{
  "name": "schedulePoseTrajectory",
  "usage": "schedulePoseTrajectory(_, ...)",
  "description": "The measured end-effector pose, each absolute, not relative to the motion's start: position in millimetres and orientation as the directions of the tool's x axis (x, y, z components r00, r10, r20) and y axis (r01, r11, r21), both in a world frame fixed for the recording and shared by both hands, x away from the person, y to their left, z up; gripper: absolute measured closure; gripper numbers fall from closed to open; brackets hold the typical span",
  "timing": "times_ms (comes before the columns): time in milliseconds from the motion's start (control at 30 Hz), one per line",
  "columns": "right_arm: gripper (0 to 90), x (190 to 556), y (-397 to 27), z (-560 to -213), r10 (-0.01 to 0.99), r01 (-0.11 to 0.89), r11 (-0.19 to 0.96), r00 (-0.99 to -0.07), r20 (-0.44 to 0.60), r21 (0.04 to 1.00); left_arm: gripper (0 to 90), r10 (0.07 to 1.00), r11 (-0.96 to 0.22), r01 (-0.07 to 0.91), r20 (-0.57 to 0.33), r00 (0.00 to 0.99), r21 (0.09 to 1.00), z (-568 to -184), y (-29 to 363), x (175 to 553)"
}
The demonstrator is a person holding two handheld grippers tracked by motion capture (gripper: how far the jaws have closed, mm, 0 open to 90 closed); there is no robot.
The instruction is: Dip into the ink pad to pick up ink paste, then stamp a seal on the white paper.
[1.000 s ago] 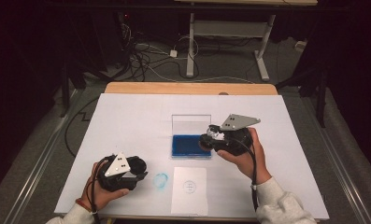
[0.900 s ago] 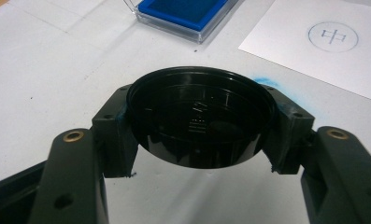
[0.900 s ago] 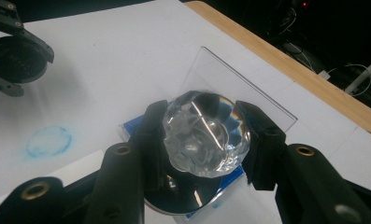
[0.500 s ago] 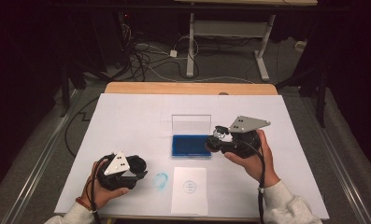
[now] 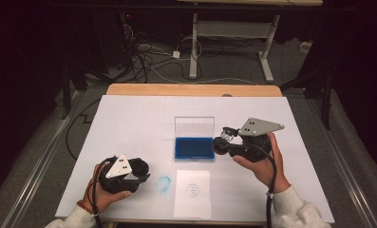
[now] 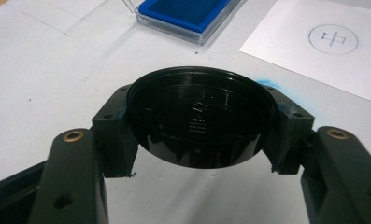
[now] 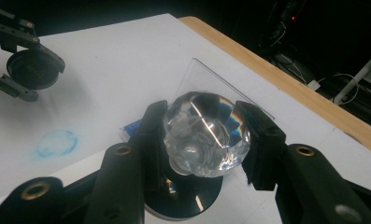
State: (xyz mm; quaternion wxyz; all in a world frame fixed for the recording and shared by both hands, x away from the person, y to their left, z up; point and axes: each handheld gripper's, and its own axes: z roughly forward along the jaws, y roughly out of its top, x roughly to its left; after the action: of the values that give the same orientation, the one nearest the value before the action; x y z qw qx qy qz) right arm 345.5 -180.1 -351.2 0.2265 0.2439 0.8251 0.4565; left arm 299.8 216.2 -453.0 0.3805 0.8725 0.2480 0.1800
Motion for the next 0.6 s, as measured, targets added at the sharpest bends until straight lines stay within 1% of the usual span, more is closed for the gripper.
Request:
schedulePoseTrajectory(367, 57.3, 334, -168, -352, 0.568, 0.171, 0.48, -0.808, -0.157, 0.86, 36.4, 0.571, -0.592, 0.298, 0.128, 0.811, 0.749, -454, 216, 299)
schedulePoseTrajectory(600, 57.2, 329, -157, -360, 0.526, 0.162, 0.503, -0.837, -0.152, 0.849, 36.4, 0.574, -0.595, 0.294, 0.14, 0.807, 0.748, -453, 216, 295)
